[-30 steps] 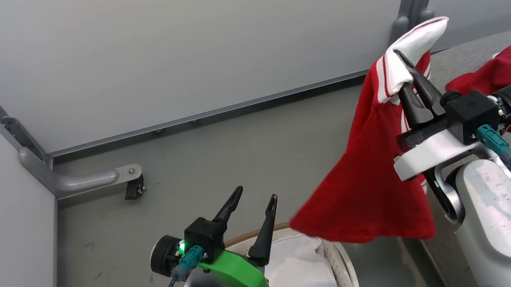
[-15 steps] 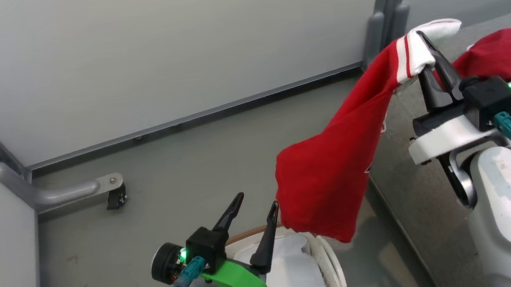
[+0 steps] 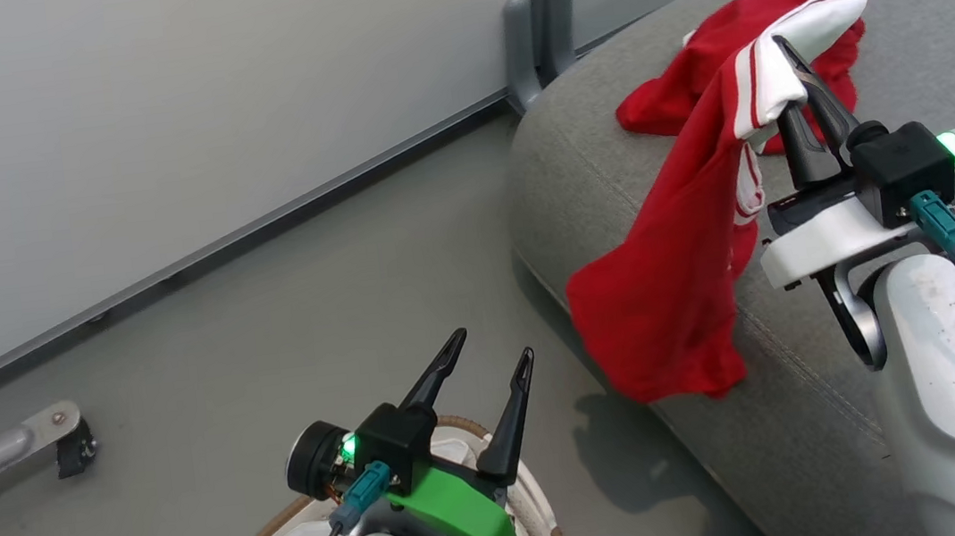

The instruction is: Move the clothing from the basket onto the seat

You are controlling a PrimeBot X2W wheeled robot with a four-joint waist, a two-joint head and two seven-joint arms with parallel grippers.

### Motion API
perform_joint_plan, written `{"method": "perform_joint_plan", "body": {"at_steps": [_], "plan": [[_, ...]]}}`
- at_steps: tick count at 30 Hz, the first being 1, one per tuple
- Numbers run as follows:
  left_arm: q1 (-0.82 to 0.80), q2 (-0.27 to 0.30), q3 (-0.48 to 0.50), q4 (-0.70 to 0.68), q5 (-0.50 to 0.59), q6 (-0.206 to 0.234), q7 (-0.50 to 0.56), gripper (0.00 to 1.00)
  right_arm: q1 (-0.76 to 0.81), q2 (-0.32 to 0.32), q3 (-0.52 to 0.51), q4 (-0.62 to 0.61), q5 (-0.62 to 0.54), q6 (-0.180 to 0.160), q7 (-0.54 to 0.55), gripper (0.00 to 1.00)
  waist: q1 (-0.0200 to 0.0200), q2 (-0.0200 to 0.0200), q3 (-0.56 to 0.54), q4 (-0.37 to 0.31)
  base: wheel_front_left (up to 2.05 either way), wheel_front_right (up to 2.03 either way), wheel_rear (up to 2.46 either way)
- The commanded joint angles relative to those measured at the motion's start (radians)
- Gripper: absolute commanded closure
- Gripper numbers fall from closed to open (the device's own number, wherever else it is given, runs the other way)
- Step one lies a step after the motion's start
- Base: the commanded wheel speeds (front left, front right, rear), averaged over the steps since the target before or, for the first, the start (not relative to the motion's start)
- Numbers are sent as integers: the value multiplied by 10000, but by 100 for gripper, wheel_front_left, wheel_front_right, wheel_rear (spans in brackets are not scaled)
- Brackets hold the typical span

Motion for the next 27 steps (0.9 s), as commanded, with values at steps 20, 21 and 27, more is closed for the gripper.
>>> {"method": "perform_joint_plan", "body": {"at_steps": [20, 21, 27], "plan": [[-797, 198, -171, 151, 552, -37, 4, 0, -3371, -1579, -263, 1866, 499, -14, -17, 100, 0, -1, 1639, -455, 0, 0, 0], [-819, 211, -175, 139, 566, -37, 4, 0, -3697, -1813, -327, 1957, 466, -14, -17, 100, 0, -1, 1699, -370, 0, 0, 0], [-1040, 314, -137, 21, 683, -38, 4, 0, -5989, -3649, -655, 2737, 335, -14, 428, 100, 0, -1, 2188, 170, 0, 0, 0]]}}
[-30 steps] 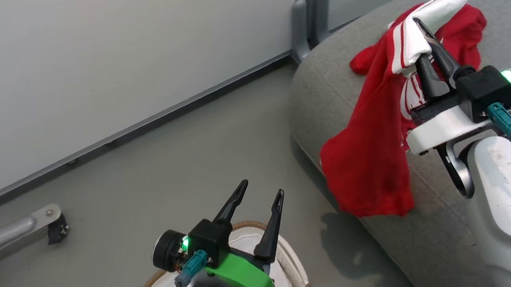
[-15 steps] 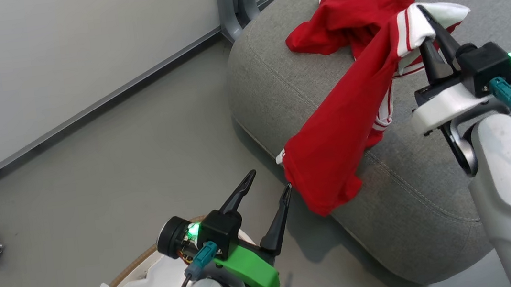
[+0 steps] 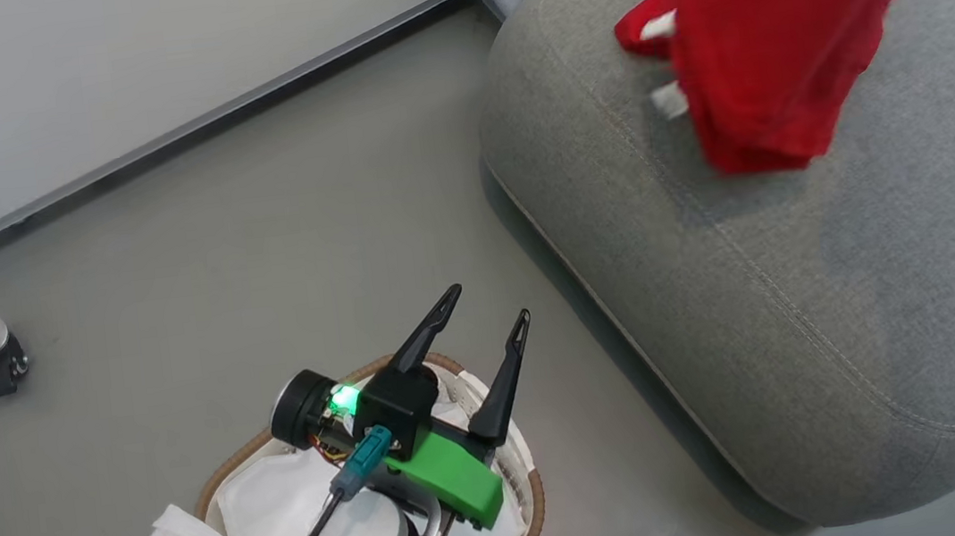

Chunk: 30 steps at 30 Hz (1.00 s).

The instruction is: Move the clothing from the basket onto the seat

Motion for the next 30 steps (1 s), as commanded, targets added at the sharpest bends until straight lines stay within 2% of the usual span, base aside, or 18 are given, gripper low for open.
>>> {"method": "perform_joint_plan", "body": {"at_steps": [1, 5, 7, 14, 22, 28, 30], "plan": [[-229, 98, 46, -44, 65, -25, 4, 0, -559, -461, -119, 115, -93, -14, 168, 100, -1, -1, 497, 466, 0, 0, 0], [-460, 198, 89, -159, 165, -25, 4, 0, -1733, -1476, -303, 515, -309, -14, 570, 100, -1, -1, 1004, 750, 0, 0, 0], [-574, 238, 91, -218, 202, -25, 4, 0, -1972, -1719, -339, 804, -410, -14, 658, 100, -1, -1, 1283, 873, 0, 0, 0], [-1100, 349, 62, -487, 384, -25, 5, 0, -1936, -1903, -951, 1793, -462, -14, 475, 100, -1, -1, 2361, 1305, 0, 0, 0], [-1440, 531, 201, -641, 611, -24, 4, 0, -877, -771, -2178, 2936, -1072, -14, -238, 100, -1, -1, 3393, 1422, 0, 0, 0], [-1482, 640, 277, -690, 765, -24, 4, 0, 22, 245, -2824, 3738, -1670, -14, -398, 100, -1, -1, 3761, 1327, 0, 0, 0], [-1480, 667, 303, -703, 792, -25, 4, 0, 221, 509, -2876, 3665, -1817, -14, -402, 100, -1, -1, 3817, 1279, 0, 0, 0]]}}
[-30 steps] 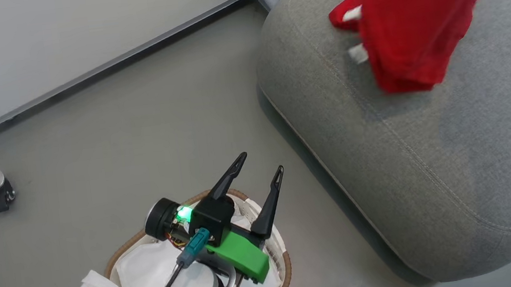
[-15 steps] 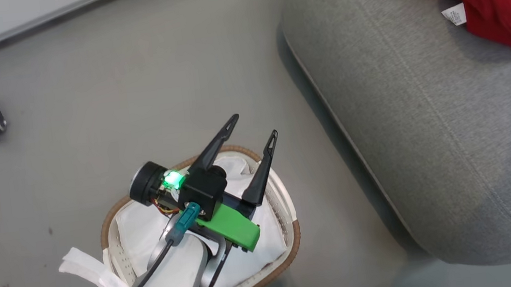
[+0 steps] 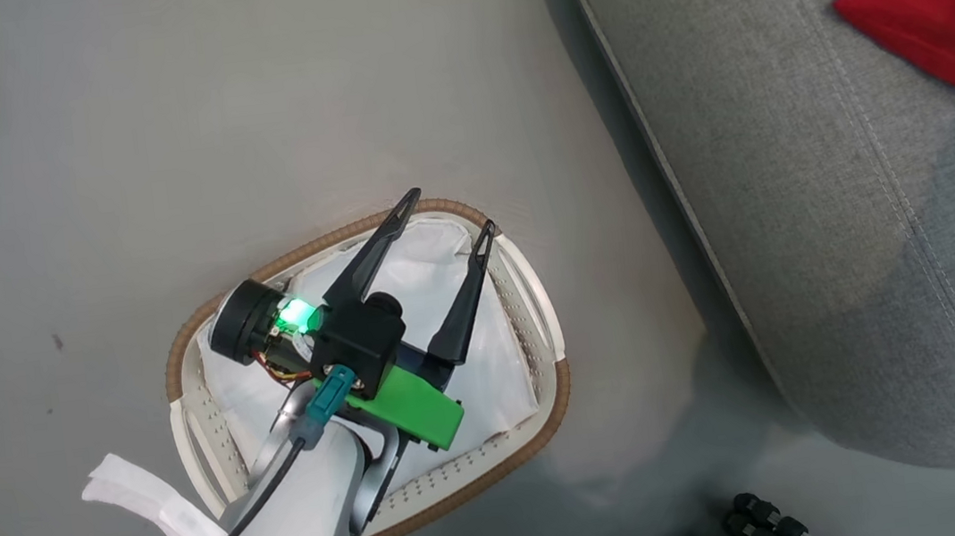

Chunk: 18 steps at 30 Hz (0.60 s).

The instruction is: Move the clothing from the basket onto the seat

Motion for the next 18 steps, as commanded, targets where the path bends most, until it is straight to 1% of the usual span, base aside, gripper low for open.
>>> {"method": "perform_joint_plan", "body": {"at_steps": [1, 4, 5, 6, 7, 8, 13, 18], "plan": [[-172, 77, 57, -26, 61, -23, 4, 0, 193, 67, -36, -103, -86, -14, -39, 100, -2, -1, 159, -56, 0, 0, 0], [-142, 137, 75, -18, 108, -20, 4, 0, 509, 326, -86, -310, -96, -14, -41, 100, -2, -1, 165, -176, 0, 0, 0], [-140, 148, 80, -25, 106, -20, 4, 0, 588, 387, -91, -393, -69, -14, -42, 93, -2, -1, 160, -210, 0, 0, 0], [-136, 158, 78, -38, 101, -21, 4, 0, 687, 478, -89, -493, -51, -14, -43, 93, -2, -1, 145, -252, 0, 0, 0], [-130, 164, 83, -50, 93, -21, 4, 0, 767, 546, -86, -568, -23, -14, -42, 57, -2, -1, 124, -286, 0, 0, 0], [-121, 166, 75, -57, 79, -21, 4, 0, 882, 600, -79, -680, 4, -14, -42, 0, -2, -1, 94, -324, 0, 0, 0], [-22, 110, 29, -72, -21, -22, 4, 0, 1452, 807, -22, -1167, 181, -14, -43, 0, -2, -1, -202, -463, 0, 0, 0], [169, 17, 28, -17, -141, -23, 4, 0, 2095, 990, 358, -1496, 456, -14, -33, 0, -2, -1, -743, -539, 0, 0, 0]]}}
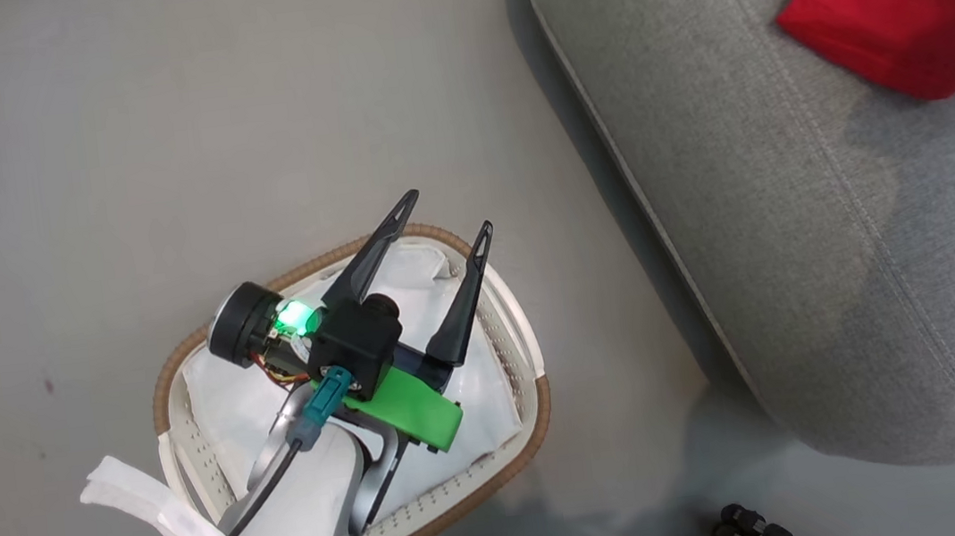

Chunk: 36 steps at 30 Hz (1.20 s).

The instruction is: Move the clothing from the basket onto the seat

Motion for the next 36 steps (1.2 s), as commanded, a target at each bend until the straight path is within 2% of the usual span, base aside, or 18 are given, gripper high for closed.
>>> {"method": "perform_joint_plan", "body": {"at_steps": [1, 8, 16, 22, 26, 31, 36], "plan": [[160, -30, 29, 15, -91, -23, 4, 0, 245, -35, 113, -76, 117, -14, -16, 0, -1, 0, -416, -68, 0, 0, 0], [408, -277, 253, 130, -325, -21, 4, 0, 624, -276, 869, -403, 559, -14, -17, 0, -1, 0, -1537, 159, 0, 0, 0], [899, -590, 901, 301, -559, 140, 4, 0, 880, -247, 1483, -673, 992, -14, -17, 0, -1, 0, -2911, 878, 0, 0, 0], [1439, -708, 1893, 395, -771, 368, 4, 0, 1327, 245, 1650, -944, 1321, -14, -17, 0, -1, 0, -3796, 1527, 0, 0, 0], [1916, -742, 2670, 390, -932, 449, 4, 0, 1918, 799, 1696, -1276, 1430, -14, -17, 0, -1, 0, -4315, 1912, 0, 0, 0], [2592, -781, 3733, 260, -967, 665, 5, 0, 2825, 1567, 1733, -1779, 1645, -14, -17, 0, -1, 0, -4806, 2212, 0, 0, 0], [3256, -803, 4596, 141, -903, 793, 4, 0, 3809, 1907, 2157, -2112, 1944, -14, -18, 0, -1, 0, -5181, 2448, 0, 0, 0]]}}
